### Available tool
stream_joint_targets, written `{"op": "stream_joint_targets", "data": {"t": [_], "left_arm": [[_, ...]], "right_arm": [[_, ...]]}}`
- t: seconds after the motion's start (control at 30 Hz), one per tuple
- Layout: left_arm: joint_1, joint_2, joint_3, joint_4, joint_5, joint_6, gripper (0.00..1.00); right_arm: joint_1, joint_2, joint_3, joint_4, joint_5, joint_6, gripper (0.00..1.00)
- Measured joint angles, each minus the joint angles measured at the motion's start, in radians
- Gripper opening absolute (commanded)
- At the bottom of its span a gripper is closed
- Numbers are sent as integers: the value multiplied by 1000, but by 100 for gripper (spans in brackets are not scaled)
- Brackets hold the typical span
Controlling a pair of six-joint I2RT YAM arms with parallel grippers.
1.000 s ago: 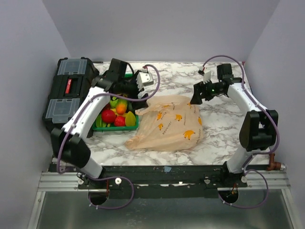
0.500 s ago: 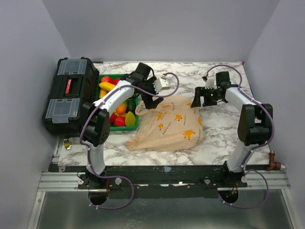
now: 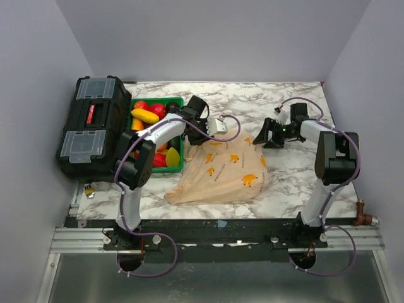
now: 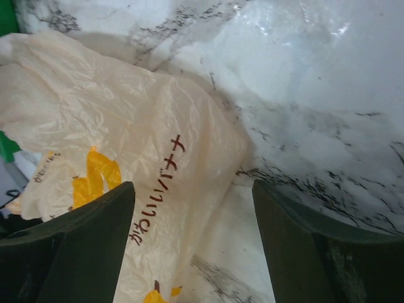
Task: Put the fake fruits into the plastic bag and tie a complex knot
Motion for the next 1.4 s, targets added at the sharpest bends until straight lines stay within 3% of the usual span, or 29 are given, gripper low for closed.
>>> {"op": "stream_joint_targets", "data": {"t": [0.13,0.2,0.27,0.43,0.47,0.63,1.0,1.03,1.07,1.13,1.4], "left_arm": [[-13,0,-6,5,-22,31,13],[-19,0,-6,10,-32,42,8],[-27,0,-6,12,-46,53,3],[-35,0,-6,18,-65,66,0],[-35,0,-7,21,-66,68,0],[-32,0,-27,37,-67,72,0],[-10,-93,-71,56,-52,51,0],[-8,-103,-77,62,-51,50,0],[-7,-117,-88,69,-49,48,0],[-6,-142,-113,87,-36,47,0],[-51,-203,-216,192,-16,121,0]], "right_arm": [[0,38,-1,63,-76,63,71],[-1,53,-9,100,-114,97,62],[-1,60,-29,142,-143,127,51],[0,61,-104,212,-167,190,5],[0,61,-111,212,-169,197,1],[-6,2,-113,187,-145,181,1],[-179,-406,-118,123,40,38,1],[-190,-418,-118,115,44,26,2],[-198,-424,-118,107,44,12,18],[-205,-414,-117,82,27,-12,40],[-181,-228,-129,18,-34,8,100]]}}
